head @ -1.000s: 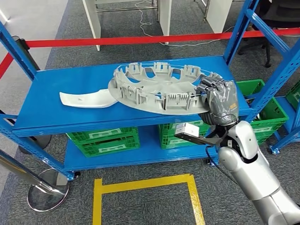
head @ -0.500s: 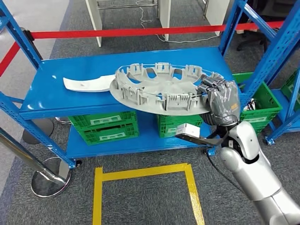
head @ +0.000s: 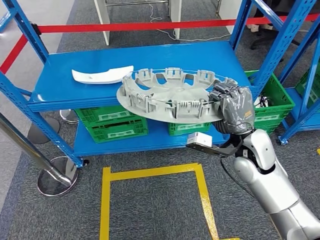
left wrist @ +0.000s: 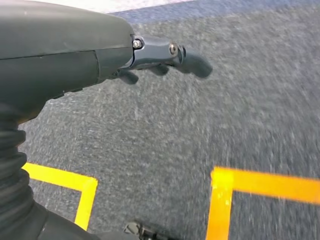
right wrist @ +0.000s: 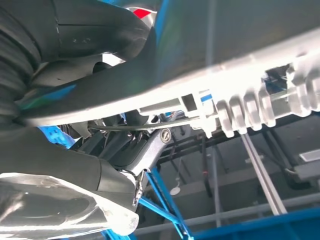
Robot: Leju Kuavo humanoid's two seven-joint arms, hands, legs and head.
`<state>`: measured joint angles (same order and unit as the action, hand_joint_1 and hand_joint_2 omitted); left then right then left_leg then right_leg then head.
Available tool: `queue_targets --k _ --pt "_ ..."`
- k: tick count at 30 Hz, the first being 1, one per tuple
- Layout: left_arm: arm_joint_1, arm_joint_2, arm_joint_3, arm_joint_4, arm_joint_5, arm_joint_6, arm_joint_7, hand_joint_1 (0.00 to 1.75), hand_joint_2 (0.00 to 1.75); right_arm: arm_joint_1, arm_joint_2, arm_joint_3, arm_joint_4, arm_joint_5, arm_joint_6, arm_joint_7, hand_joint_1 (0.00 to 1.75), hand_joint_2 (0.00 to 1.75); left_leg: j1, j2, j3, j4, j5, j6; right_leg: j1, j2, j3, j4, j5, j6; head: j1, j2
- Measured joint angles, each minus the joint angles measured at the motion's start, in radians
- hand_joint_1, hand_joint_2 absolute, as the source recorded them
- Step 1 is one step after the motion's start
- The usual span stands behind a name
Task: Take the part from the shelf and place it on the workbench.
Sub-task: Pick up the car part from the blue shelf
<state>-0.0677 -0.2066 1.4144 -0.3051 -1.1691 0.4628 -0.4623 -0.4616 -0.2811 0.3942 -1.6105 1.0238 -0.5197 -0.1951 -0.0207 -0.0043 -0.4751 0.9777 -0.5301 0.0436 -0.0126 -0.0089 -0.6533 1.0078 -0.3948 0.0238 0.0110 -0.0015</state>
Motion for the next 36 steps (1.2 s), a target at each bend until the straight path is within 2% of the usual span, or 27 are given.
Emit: queue_targets --k 1,2,3,4,5,6,7,8,9,10,11,12,13,14,16,17,19,21,22,23,24,27,28,30,32,34,36 --pt "-0.006 -0.002 0.003 0.0 0.008 0.013 0.004 0.0 1.75 -0.011 0.003 0.007 0.007 -0.008 0.006 -0.007 1.75 1.75 0.001 0.002 -0.008 -0.005 0.013 0.001 -0.001 0.001 -0.005 -0.001 -0.001 0.004 0.0 0.0" --pt "-0.014 -0.004 0.006 0.001 0.015 0.027 0.008 0.0 1.75 -0.025 0.007 0.015 0.015 -0.013 0.012 -0.011 1.75 1.75 0.003 0.005 -0.018 -0.011 0.028 0.004 -0.001 0.002 -0.015 0.008 -0.019 0.009 0.001 0.0" --pt "-0.022 -0.006 0.008 0.002 0.018 0.039 0.01 0.0 1.75 -0.039 0.011 0.023 0.024 -0.012 0.016 -0.011 1.75 1.75 0.006 0.007 -0.031 -0.016 0.043 0.008 -0.001 0.003 -0.028 0.036 -0.056 0.012 0.002 0.0" --pt "-0.029 -0.008 0.009 0.003 0.02 0.047 0.012 0.0 1.75 -0.05 0.015 0.031 0.033 -0.011 0.018 -0.009 1.75 1.75 0.007 0.009 -0.046 -0.016 0.057 0.011 -0.002 0.004 -0.044 0.086 -0.108 0.016 0.003 0.0" --pt "-0.035 -0.01 0.01 0.005 0.02 0.051 0.012 0.0 1.75 -0.058 0.019 0.038 0.039 -0.01 0.019 -0.007 1.75 1.75 0.007 0.01 -0.063 -0.016 0.07 0.013 -0.002 0.005 -0.059 0.153 -0.157 0.019 0.004 0.0" --pt "-0.039 -0.012 0.011 0.008 0.02 0.052 0.013 0.0 1.75 -0.064 0.022 0.044 0.045 -0.01 0.019 -0.005 1.75 1.75 0.007 0.01 -0.08 -0.014 0.083 0.013 -0.003 0.005 -0.069 0.22 -0.189 0.024 0.004 0.0" --pt "-0.041 -0.014 0.012 0.01 0.02 0.053 0.013 0.0 1.75 -0.068 0.025 0.05 0.05 -0.01 0.018 -0.004 1.75 1.75 0.008 0.01 -0.097 -0.012 0.096 0.012 -0.004 0.005 -0.071 0.271 -0.195 0.028 0.003 0.0" --pt "-0.042 -0.015 0.012 0.012 0.021 0.053 0.012 0.0 1.75 -0.071 0.026 0.056 0.054 -0.01 0.018 -0.003 1.75 1.75 0.008 0.01 -0.114 -0.009 0.108 0.01 -0.005 0.005 -0.059 0.29 -0.176 0.031 0.004 0.0" --pt "-0.042 -0.015 0.013 0.014 0.021 0.053 0.012 0.0 1.75 -0.074 0.026 0.06 0.057 -0.01 0.018 -0.003 1.75 1.75 0.01 0.01 -0.131 -0.003 0.118 0.007 -0.007 0.005 -0.03 0.274 -0.145 0.034 0.003 0.0" --pt "-0.042 -0.016 0.013 0.015 0.021 0.053 0.011 0.0 1.75 -0.076 0.026 0.064 0.06 -0.01 0.018 -0.002 1.75 1.75 0.011 0.01 -0.148 0.005 0.127 0.003 -0.009 0.005 0.014 0.226 -0.117 0.036 0.004 0.0" --pt "-0.042 -0.016 0.013 0.016 0.02 0.053 0.01 0.0 1.75 -0.08 0.027 0.067 0.061 -0.011 0.018 0.0 1.75 1.75 0.011 0.009 -0.165 0.016 0.134 -0.001 -0.01 0.004 0.071 0.156 -0.111 0.039 0.004 0.0" --pt "-0.042 -0.016 0.013 0.017 0.019 0.053 0.009 0.0 1.75 -0.083 0.027 0.069 0.061 -0.012 0.017 0.001 1.75 1.75 0.01 0.008 -0.18 0.027 0.139 -0.006 -0.009 0.005 0.12 0.086 -0.124 0.038 0.003 0.0" --pt "-0.042 -0.016 0.013 0.017 0.018 0.051 0.006 0.0 1.75 -0.085 0.028 0.07 0.062 -0.013 0.017 0.002 1.75 1.75 0.009 0.008 -0.191 0.036 0.145 -0.012 -0.008 0.006 0.152 0.034 -0.145 0.034 0.003 0.0" --pt "-0.042 -0.016 0.013 0.018 0.016 0.05 0.003 0.0 1.75 -0.087 0.028 0.071 0.062 -0.014 0.017 0.003 1.75 1.75 0.008 0.008 -0.199 0.041 0.152 -0.017 -0.006 0.007 0.166 0.003 -0.163 0.028 0.002 0.0" --pt "-0.041 -0.016 0.012 0.019 0.014 0.044 -0.003 0.0 1.75 -0.088 0.029 0.071 0.064 -0.017 0.017 0.004 1.75 1.75 0.009 0.008 -0.209 0.043 0.162 -0.028 -0.007 0.007 0.152 -0.007 -0.164 0.007 0.002 0.0" --pt "-0.04 -0.015 0.012 0.02 0.013 0.04 -0.006 0.0 1.75 -0.088 0.029 0.072 0.066 -0.019 0.017 0.004 1.75 1.75 0.011 0.007 -0.214 0.051 0.149 -0.035 -0.008 0.006 0.147 -0.007 -0.157 -0.003 0.001 0.0" --pt "-0.038 -0.014 0.012 0.021 0.012 0.034 -0.008 0.0 1.75 -0.089 0.029 0.073 0.068 -0.027 0.018 0.006 1.75 1.75 0.016 0.006 -0.237 0.121 0.073 -0.048 -0.011 0.004 0.135 -0.008 -0.138 -0.018 -0.001 0.0" --pt "-0.037 -0.014 0.011 0.022 0.01 0.032 -0.009 0.0 1.75 -0.087 0.029 0.075 0.069 -0.036 0.018 0.007 1.75 1.75 0.021 0.006 -0.269 0.251 -0.011 -0.058 -0.01 0.004 0.117 -0.006 -0.119 -0.021 -0.002 0.0" --pt "-0.036 -0.014 0.011 0.022 0.007 0.032 -0.009 0.0 1.75 -0.085 0.029 0.075 0.07 -0.038 0.018 0.007 1.75 1.75 0.023 0.006 -0.276 0.3 -0.029 -0.061 -0.01 0.004 0.108 -0.005 -0.112 -0.02 -0.001 0.0" --pt "-0.036 -0.014 0.01 0.022 0.005 0.032 -0.008 0.0 1.75 -0.082 0.029 0.076 0.071 -0.04 0.018 0.007 1.75 1.75 0.024 0.006 -0.268 0.318 -0.028 -0.062 -0.01 0.004 0.099 -0.004 -0.106 -0.018 -0.002 0.0" --pt "-0.036 -0.014 0.009 0.022 0.002 0.032 -0.008 0.0 1.75 -0.08 0.029 0.077 0.072 -0.042 0.018 0.007 1.75 1.75 0.025 0.006 -0.241 0.293 -0.012 -0.06 -0.01 0.004 0.092 -0.003 -0.101 -0.016 -0.002 0.0" --pt "-0.035 -0.013 0.002 0.022 -0.003 0.032 -0.007 0.0 1.75 -0.077 0.029 0.077 0.072 -0.043 0.018 0.007 1.75 1.75 0.024 0.003 -0.113 0.098 0.043 -0.048 -0.009 0.004 0.08 -0.002 -0.09 -0.006 -0.001 0.0" --pt "-0.035 -0.012 0.0 0.022 -0.004 0.032 -0.007 0.0 1.75 -0.077 0.029 0.077 0.072 -0.043 0.018 0.007 1.75 1.75 0.022 0.001 -0.089 0.055 0.048 -0.043 -0.008 0.004 0.077 -0.002 -0.086 -0.001 -0.001 0.0" --pt "-0.034 -0.012 -0.004 0.022 -0.004 0.032 -0.007 0.0 1.75 -0.077 0.029 0.077 0.072 -0.043 0.018 0.008 1.75 1.75 0.018 0.0 -0.079 0.031 0.049 -0.037 -0.007 0.004 0.074 -0.004 -0.078 0.011 0.0 0.0" --pt "-0.034 -0.011 -0.006 0.022 -0.004 0.032 -0.007 0.0 1.75 -0.077 0.029 0.077 0.072 -0.044 0.018 0.008 1.75 1.75 0.021 0.002 -0.082 0.022 0.058 -0.024 -0.009 0.004 0.066 0.002 -0.085 0.021 0.0 0.0" --pt "-0.033 -0.01 -0.008 0.022 -0.008 0.031 -0.007 0.0 1.75 -0.076 0.029 0.076 0.072 -0.044 0.018 0.008 1.75 1.75 0.023 0.005 -0.086 0.013 0.069 -0.009 -0.009 0.006 0.031 0.069 -0.131 0.025 0.002 0.0" --pt "-0.032 -0.01 -0.011 0.023 -0.012 0.028 -0.006 0.0 1.75 -0.072 0.029 0.076 0.072 -0.043 0.017 0.009 1.75 1.75 0.019 0.006 -0.094 0.013 0.074 -0.001 -0.008 0.007 -0.029 0.205 -0.197 0.028 0.004 0.0"
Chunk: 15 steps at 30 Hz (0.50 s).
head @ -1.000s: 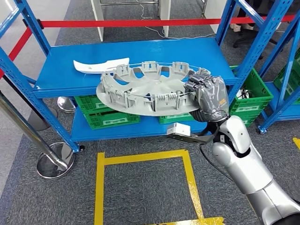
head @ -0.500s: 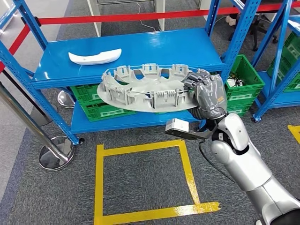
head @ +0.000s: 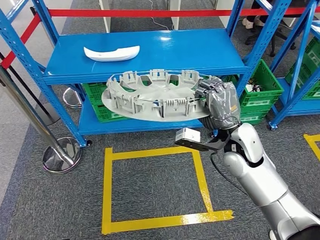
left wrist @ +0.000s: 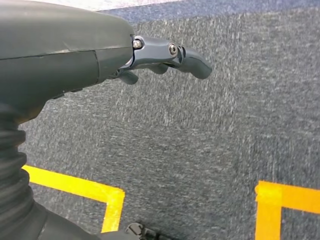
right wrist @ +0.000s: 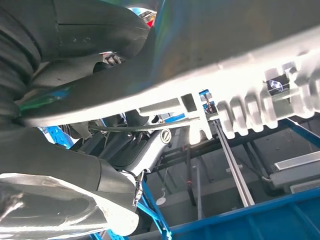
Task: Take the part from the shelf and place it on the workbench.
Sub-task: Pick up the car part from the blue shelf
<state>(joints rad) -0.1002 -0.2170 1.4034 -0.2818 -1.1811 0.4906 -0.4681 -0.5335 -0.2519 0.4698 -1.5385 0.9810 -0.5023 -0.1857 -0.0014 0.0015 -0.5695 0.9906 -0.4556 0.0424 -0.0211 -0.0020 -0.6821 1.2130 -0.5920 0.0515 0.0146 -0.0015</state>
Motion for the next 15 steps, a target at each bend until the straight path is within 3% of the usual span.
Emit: queue_targets --k 1,2,3,5,7,11,13,15 --pt "0.001 0.0 -0.001 0.001 -0.002 -0.002 0.0 0.0 1.75 0.004 0.0 0.0 0.0 0.001 0.0 0.001 1.75 1.75 -0.002 0.0 -0.003 0.0 0.002 0.002 0.0 0.0 -0.023 0.056 -0.018 0.001 0.0 0.0" --pt "0.002 0.0 -0.002 0.001 -0.002 -0.003 0.0 0.0 1.75 0.009 0.0 -0.001 0.0 0.003 0.0 0.002 1.75 1.75 -0.004 0.0 -0.005 0.001 0.004 0.003 0.0 0.0 -0.03 0.079 -0.019 0.001 0.0 0.0" --pt "0.003 0.0 -0.003 0.002 -0.003 -0.004 0.0 0.0 1.75 0.014 -0.001 -0.001 0.0 0.006 -0.001 0.003 1.75 1.75 -0.006 -0.001 -0.006 0.001 0.005 0.003 0.001 0.0 -0.017 0.059 0.001 -0.001 0.0 0.0" --pt "0.004 0.0 -0.006 0.002 -0.004 -0.006 0.0 0.0 1.75 0.019 -0.001 -0.003 0.0 0.01 -0.001 0.005 1.75 1.75 -0.008 -0.001 -0.007 0.005 0.006 0.001 0.002 -0.001 0.054 -0.073 0.064 -0.008 0.0 0.0" --pt "0.004 0.0 -0.008 0.002 -0.004 -0.008 0.0 0.0 1.75 0.019 -0.001 -0.005 -0.002 0.01 -0.002 0.005 1.75 1.75 -0.013 -0.002 -0.016 0.016 0.006 -0.005 0.005 -0.002 0.114 -0.186 0.096 -0.015 -0.001 0.0" --pt "0.005 0.003 -0.011 0.004 -0.004 -0.009 -0.001 0.0 1.75 0.023 -0.003 -0.01 -0.004 0.011 -0.005 0.007 1.75 1.75 -0.014 -0.001 -0.031 0.029 0.003 -0.023 0.005 -0.001 0.121 -0.209 0.101 -0.029 -0.001 0.0" --pt "0.006 0.005 -0.011 0.004 -0.004 -0.009 -0.001 0.0 1.75 0.026 -0.004 -0.01 -0.004 0.012 -0.005 0.008 1.75 1.75 -0.01 -0.002 -0.055 0.088 -0.041 -0.036 -0.001 -0.002 0.12 -0.214 0.108 -0.04 -0.005 0.0" --pt "0.006 0.006 -0.012 0.004 -0.004 -0.01 -0.002 0.0 1.75 0.026 -0.004 -0.01 -0.005 0.014 -0.005 0.006 1.75 1.75 -0.002 -0.003 -0.107 0.216 -0.108 -0.049 -0.001 -0.005 0.115 -0.214 0.111 -0.044 -0.008 0.0"
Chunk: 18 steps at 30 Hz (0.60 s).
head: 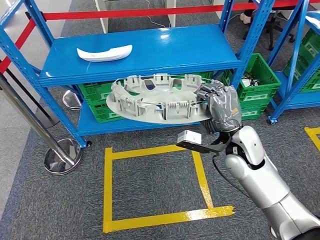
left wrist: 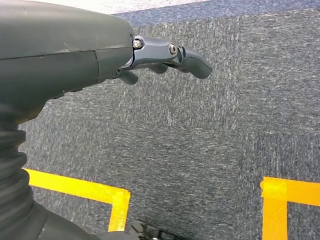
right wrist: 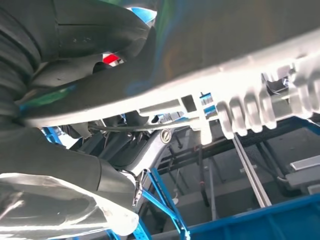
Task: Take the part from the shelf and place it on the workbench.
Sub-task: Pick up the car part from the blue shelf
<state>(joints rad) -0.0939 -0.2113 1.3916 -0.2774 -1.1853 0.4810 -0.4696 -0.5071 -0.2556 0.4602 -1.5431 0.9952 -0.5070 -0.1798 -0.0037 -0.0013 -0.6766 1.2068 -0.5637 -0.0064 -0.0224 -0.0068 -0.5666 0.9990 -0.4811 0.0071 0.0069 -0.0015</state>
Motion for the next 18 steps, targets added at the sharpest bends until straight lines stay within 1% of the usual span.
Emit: queue_targets --k 1,2,3,4,5,6,7,8,9,10,11,12,13,14,15,16,17,18 --pt "0.001 0.001 0.0 0.0 0.0 -0.001 0.0 0.0 1.75 0.001 0.0 0.001 0.0 0.003 0.0 -0.001 1.75 1.75 0.004 0.0 -0.024 0.059 -0.022 -0.004 0.0 -0.003 -0.002 0.001 0.001 -0.001 0.0 0.0" --pt "0.001 0.001 -0.001 0.0 0.0 -0.001 0.0 0.0 1.75 0.003 0.0 0.001 0.0 0.007 0.0 -0.001 1.75 1.75 0.007 0.0 -0.035 0.09 -0.027 -0.007 0.0 -0.006 -0.003 0.002 0.001 -0.001 0.0 0.0" --pt "0.002 0.002 -0.003 0.0 -0.002 -0.002 0.0 0.0 1.75 0.005 0.0 0.002 0.0 0.01 0.001 -0.001 1.75 1.75 0.01 0.001 -0.028 0.081 -0.012 -0.009 0.0 -0.01 -0.004 0.003 0.001 -0.001 0.0 0.0" --pt "0.002 0.004 -0.005 0.001 -0.005 -0.003 0.0 0.0 1.75 0.008 -0.001 0.002 -0.002 0.013 0.0 0.0 1.75 1.75 0.012 0.004 -0.004 0.033 0.02 -0.009 -0.001 -0.015 -0.003 0.004 0.0 0.0 0.0 0.0" --pt "0.002 0.005 -0.008 0.001 -0.01 -0.004 0.0 0.0 1.75 0.012 -0.002 0.001 -0.005 0.013 0.0 0.002 1.75 1.75 0.013 0.015 0.03 -0.038 0.055 -0.009 0.0 -0.02 -0.003 0.006 -0.001 0.002 0.0 0.0" --pt "0.002 0.007 -0.011 0.002 -0.016 -0.005 0.001 0.0 1.75 0.019 -0.006 -0.002 -0.011 0.014 -0.001 0.004 1.75 1.75 0.01 0.031 0.062 -0.105 0.081 -0.007 0.002 -0.026 -0.003 0.007 -0.003 0.006 -0.001 0.0" --pt "0.001 0.008 -0.014 0.002 -0.023 -0.006 0.002 0.0 1.75 0.028 -0.013 -0.006 -0.02 0.014 -0.004 0.006 1.75 1.75 0.007 0.045 0.083 -0.154 0.095 -0.003 0.004 -0.033 -0.004 0.008 -0.003 0.011 -0.001 0.0" --pt "0.0 0.008 -0.018 0.003 -0.028 -0.008 0.002 0.0 1.75 0.04 -0.022 -0.011 -0.03 0.014 -0.006 0.007 1.75 1.75 0.004 0.054 0.091 -0.179 0.098 0.002 0.007 -0.041 -0.005 0.008 -0.004 0.016 -0.002 0.0" --pt "0.001 0.009 -0.022 0.004 -0.032 -0.009 0.003 0.0 1.75 0.054 -0.031 -0.018 -0.041 0.013 -0.01 0.007 1.75 1.75 0.0 0.053 0.089 -0.183 0.096 0.008 0.01 -0.051 -0.005 0.007 -0.003 0.021 -0.002 0.0" --pt "0.003 0.01 -0.026 0.005 -0.036 -0.009 0.002 0.0 1.75 0.067 -0.04 -0.023 -0.051 0.013 -0.012 0.008 1.75 1.75 0.0 0.043 0.086 -0.185 0.098 0.015 0.01 -0.061 -0.004 0.006 -0.002 0.027 -0.001 0.0" --pt "0.005 0.011 -0.03 0.006 -0.037 -0.01 0.0 0.0 1.75 0.08 -0.049 -0.028 -0.06 0.013 -0.013 0.008 1.75 1.75 0.001 0.035 0.085 -0.189 0.101 0.023 0.008 -0.062 -0.006 0.007 -0.007 0.033 -0.001 0.0" --pt "0.007 0.012 -0.033 0.006 -0.039 -0.01 -0.001 0.0 1.75 0.09 -0.056 -0.033 -0.069 0.013 -0.013 0.007 1.75 1.75 0.002 0.026 0.084 -0.192 0.105 0.031 0.006 -0.053 -0.012 0.019 -0.019 0.037 0.0 0.0" --pt "0.008 0.014 -0.037 0.006 -0.039 -0.011 -0.003 0.0 1.75 0.098 -0.064 -0.037 -0.077 0.013 -0.013 0.007 1.75 1.75 0.003 0.019 0.083 -0.196 0.109 0.038 0.005 -0.038 -0.028 0.052 -0.042 0.04 0.001 0.0" --pt "0.008 0.015 -0.039 0.007 -0.04 -0.013 -0.006 0.0 1.75 0.103 -0.07 -0.041 -0.083 0.014 -0.013 0.006 1.75 1.75 0.004 0.011 0.082 -0.197 0.112 0.044 0.004 -0.018 -0.055 0.108 -0.074 0.041 0.002 0.0" --pt "0.007 0.016 -0.041 0.007 -0.041 -0.014 -0.008 0.0 1.75 0.107 -0.074 -0.044 -0.088 0.016 -0.013 0.006 1.75 1.75 0.002 0.002 0.079 -0.197 0.114 0.048 0.004 -0.004 -0.088 0.178 -0.108 0.041 0.003 0.0" --pt "0.006 0.016 -0.043 0.008 -0.042 -0.017 -0.01 0.0 1.75 0.11 -0.078 -0.046 -0.09 0.019 -0.012 0.006 1.75 1.75 0.0 -0.006 0.077 -0.197 0.115 0.05 0.004 0.002 -0.121 0.246 -0.135 0.041 0.003 0.0" --pt "0.006 0.016 -0.045 0.009 -0.044 -0.018 -0.012 0.0 1.75 0.114 -0.08 -0.047 -0.092 0.023 -0.011 0.007 1.75 1.75 -0.001 -0.016 0.076 -0.197 0.116 0.052 0.004 0.005 -0.142 0.29 -0.145 0.04 0.003 0.0" --pt "0.006 0.016 -0.048 0.011 -0.047 -0.019 -0.013 0.0 1.75 0.118 -0.081 -0.047 -0.094 0.026 -0.01 0.008 1.75 1.75 -0.003 -0.026 0.076 -0.196 0.117 0.052 0.004 0.006 -0.144 0.295 -0.136 0.039 0.003 0.0"
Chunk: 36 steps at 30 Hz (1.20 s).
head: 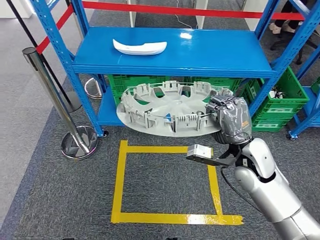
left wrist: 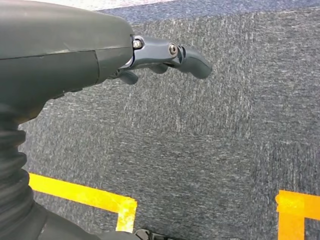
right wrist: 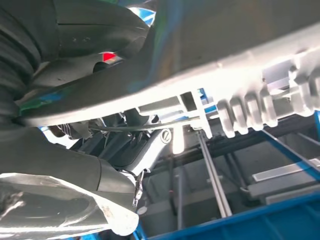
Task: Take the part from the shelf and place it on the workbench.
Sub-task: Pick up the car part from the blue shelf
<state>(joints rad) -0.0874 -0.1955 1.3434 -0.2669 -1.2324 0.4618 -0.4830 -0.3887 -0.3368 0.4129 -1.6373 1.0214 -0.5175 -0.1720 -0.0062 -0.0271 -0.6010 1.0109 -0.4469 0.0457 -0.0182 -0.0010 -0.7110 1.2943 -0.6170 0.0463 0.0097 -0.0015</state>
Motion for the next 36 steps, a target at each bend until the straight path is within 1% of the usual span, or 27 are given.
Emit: queue_targets --k 1,2,4,6,8,9,10,12,13,14,15,16,17,19,21,23,24,26,27,28,29,30,31,32,33,34,36 --pt "0.0 0.0 -0.003 0.001 -0.003 -0.001 0.0 0.0 1.75 0.005 -0.002 0.0 -0.003 0.003 0.0 0.002 1.75 1.75 -0.001 -0.011 0.0 0.002 0.0 0.0 0.0 0.002 0.018 -0.036 0.027 -0.002 0.0 0.0" --pt "0.001 0.0 -0.006 0.002 -0.005 -0.001 0.0 0.0 1.75 0.008 -0.004 -0.001 -0.007 0.007 0.0 0.004 1.75 1.75 -0.001 -0.023 0.0 0.004 0.0 -0.001 -0.001 0.009 0.052 -0.101 0.064 -0.004 0.0 0.0" --pt "0.0 -0.001 -0.011 0.002 -0.009 -0.001 0.003 0.0 1.75 0.013 -0.009 -0.004 -0.018 0.012 0.0 0.007 1.75 1.75 -0.002 -0.044 -0.006 0.012 0.0 -0.005 -0.004 0.047 0.119 -0.228 0.107 -0.009 -0.001 0.0" --pt "0.001 -0.002 -0.015 0.003 -0.013 -0.002 0.008 0.0 1.75 0.018 -0.015 -0.009 -0.03 0.015 -0.001 0.008 1.75 1.75 0.0 -0.061 -0.016 0.017 0.005 -0.016 -0.004 0.069 0.145 -0.275 0.109 -0.011 -0.001 0.0" --pt "0.005 0.0 -0.018 0.003 -0.016 -0.002 0.013 0.0 1.75 0.025 -0.018 -0.013 -0.038 0.018 -0.002 0.009 1.75 1.75 0.003 -0.075 -0.023 0.017 0.009 -0.029 -0.004 0.052 0.148 -0.279 0.114 -0.017 -0.001 0.0" --pt "0.007 0.0 -0.018 0.003 -0.018 -0.002 0.014 0.0 1.75 0.029 -0.018 -0.014 -0.041 0.02 -0.002 0.009 1.75 1.75 0.002 -0.067 -0.026 0.023 0.004 -0.034 -0.006 0.042 0.15 -0.282 0.116 -0.02 -0.002 0.0" --pt "0.008 0.001 -0.019 0.003 -0.02 -0.002 0.015 0.0 1.75 0.033 -0.019 -0.017 -0.044 0.022 -0.002 0.01 1.75 1.75 0.001 -0.049 -0.036 0.045 -0.012 -0.041 -0.008 0.03 0.152 -0.284 0.118 -0.025 -0.005 0.0" --pt "0.007 0.001 -0.023 0.003 -0.023 -0.003 0.016 0.0 1.75 0.043 -0.022 -0.025 -0.052 0.025 -0.003 0.01 1.75 1.75 0.002 -0.001 -0.08 0.149 -0.072 -0.053 -0.009 0.005 0.154 -0.286 0.118 -0.03 -0.01 0.0" --pt "0.007 0.001 -0.025 0.003 -0.024 -0.003 0.016 0.0 1.75 0.047 -0.024 -0.028 -0.054 0.025 -0.003 0.01 1.75 1.75 0.006 0.012 -0.11 0.219 -0.103 -0.058 -0.009 -0.007 0.154 -0.286 0.118 -0.032 -0.011 0.0" --pt "0.007 0.001 -0.027 0.003 -0.024 -0.004 0.016 0.0 1.75 0.051 -0.024 -0.03 -0.056 0.026 -0.003 0.01 1.75 1.75 0.01 0.016 -0.133 0.273 -0.122 -0.061 -0.009 -0.02 0.154 -0.286 0.117 -0.032 -0.011 0.0" --pt "0.007 0.001 -0.029 0.003 -0.024 -0.004 0.016 0.0 1.75 0.055 -0.025 -0.031 -0.057 0.026 -0.003 0.01 1.75 1.75 0.012 0.018 -0.142 0.297 -0.124 -0.063 -0.009 -0.032 0.154 -0.285 0.117 -0.032 -0.011 0.0" --pt "0.008 0.001 -0.031 0.003 -0.024 -0.004 0.016 0.0 1.75 0.059 -0.025 -0.032 -0.059 0.026 -0.003 0.01 1.75 1.75 0.014 0.021 -0.131 0.279 -0.106 -0.063 -0.009 -0.043 0.155 -0.285 0.116 -0.032 -0.011 0.0" --pt "0.008 0.002 -0.033 0.003 -0.025 -0.004 0.016 0.0 1.75 0.062 -0.025 -0.032 -0.061 0.026 -0.003 0.01 1.75 1.75 0.015 0.027 -0.103 0.226 -0.073 -0.062 -0.009 -0.053 0.157 -0.285 0.114 -0.031 -0.011 0.0" --pt "0.007 0.002 -0.035 0.003 -0.025 -0.004 0.015 0.0 1.75 0.067 -0.026 -0.033 -0.067 0.027 -0.003 0.01 1.75 1.75 0.008 0.063 -0.034 0.085 -0.019 -0.054 -0.006 -0.073 0.161 -0.285 0.11 -0.026 -0.012 0.0" --pt "0.005 0.003 -0.038 0.003 -0.027 -0.005 0.013 0.0 1.75 0.071 -0.028 -0.038 -0.073 0.03 -0.004 0.011 1.75 1.75 -0.001 0.088 -0.004 0.017 -0.007 -0.043 0.0 -0.092 0.162 -0.285 0.107 -0.018 -0.011 0.0" --pt "0.006 0.003 -0.041 0.003 -0.031 -0.006 0.013 0.0 1.75 0.076 -0.03 -0.042 -0.079 0.032 -0.004 0.012 1.75 1.75 -0.004 0.075 -0.006 0.011 -0.008 -0.031 0.002 -0.11 0.165 -0.288 0.106 -0.009 -0.01 0.0" --pt "0.007 0.003 -0.042 0.003 -0.032 -0.006 0.013 0.0 1.75 0.079 -0.031 -0.044 -0.083 0.033 -0.004 0.012 1.75 1.75 -0.003 0.065 -0.006 0.007 -0.005 -0.025 0.001 -0.103 0.164 -0.286 0.099 -0.004 -0.01 0.0" --pt "0.007 0.004 -0.044 0.003 -0.036 -0.007 0.013 0.0 1.75 0.086 -0.034 -0.049 -0.09 0.034 -0.004 0.012 1.75 1.75 0.002 0.045 -0.004 -0.002 0.002 -0.01 -0.003 -0.057 0.139 -0.231 0.06 0.002 -0.006 0.0" --pt "0.007 0.003 -0.046 0.003 -0.038 -0.007 0.013 0.0 1.75 0.09 -0.036 -0.051 -0.092 0.035 -0.005 0.012 1.75 1.75 0.003 0.034 -0.004 -0.003 0.004 -0.006 -0.004 -0.027 0.109 -0.17 0.028 0.002 -0.003 0.0" --pt "0.006 0.002 -0.048 0.003 -0.04 -0.008 0.013 0.0 1.75 0.095 -0.037 -0.053 -0.094 0.035 -0.005 0.012 1.75 1.75 0.003 0.023 -0.004 -0.003 0.005 -0.004 -0.004 -0.011 0.075 -0.098 -0.003 0.002 -0.002 0.0" --pt "0.006 0.001 -0.05 0.003 -0.042 -0.008 0.013 0.0 1.75 0.1 -0.038 -0.054 -0.095 0.036 -0.005 0.013 1.75 1.75 0.002 0.01 -0.005 -0.002 0.005 -0.003 -0.002 -0.003 0.043 -0.035 -0.023 0.002 0.0 0.0" --pt "0.007 0.0 -0.051 0.004 -0.044 -0.009 0.013 0.0 1.75 0.106 -0.038 -0.055 -0.095 0.037 -0.005 0.013 1.75 1.75 0.001 -0.003 -0.005 -0.001 0.005 -0.002 -0.002 -0.001 0.023 -0.002 -0.024 0.001 0.0 0.0" --pt "0.007 0.0 -0.053 0.004 -0.044 -0.009 0.013 0.0 1.75 0.111 -0.039 -0.057 -0.096 0.038 -0.005 0.013 1.75 1.75 0.0 -0.016 -0.004 0.001 0.005 -0.003 -0.001 0.0 0.022 -0.01 -0.005 0.0 0.0 0.0" --pt "0.007 -0.001 -0.055 0.004 -0.045 -0.01 0.013 0.0 1.75 0.116 -0.04 -0.058 -0.097 0.038 -0.005 0.013 1.75 1.75 0.0 -0.03 -0.004 0.004 0.004 -0.003 -0.002 0.004 0.039 -0.056 0.031 -0.002 0.0 0.0" --pt "0.007 -0.001 -0.057 0.004 -0.045 -0.01 0.013 0.0 1.75 0.119 -0.042 -0.06 -0.099 0.039 -0.005 0.013 1.75 1.75 0.001 -0.044 -0.005 0.007 0.003 -0.005 -0.004 0.019 0.068 -0.126 0.07 -0.003 0.0 0.0" --pt "0.006 0.0 -0.059 0.004 -0.045 -0.011 0.013 0.0 1.75 0.122 -0.043 -0.061 -0.102 0.04 -0.005 0.013 1.75 1.75 0.0 -0.056 -0.008 0.012 0.002 -0.008 -0.007 0.043 0.098 -0.191 0.096 -0.004 0.0 0.0" --pt "0.006 0.0 -0.061 0.004 -0.046 -0.011 0.015 0.0 1.75 0.126 -0.045 -0.067 -0.108 0.04 -0.007 0.013 1.75 1.75 0.001 -0.078 -0.019 0.02 0.003 -0.018 -0.011 0.08 0.132 -0.261 0.112 -0.006 -0.001 0.0"
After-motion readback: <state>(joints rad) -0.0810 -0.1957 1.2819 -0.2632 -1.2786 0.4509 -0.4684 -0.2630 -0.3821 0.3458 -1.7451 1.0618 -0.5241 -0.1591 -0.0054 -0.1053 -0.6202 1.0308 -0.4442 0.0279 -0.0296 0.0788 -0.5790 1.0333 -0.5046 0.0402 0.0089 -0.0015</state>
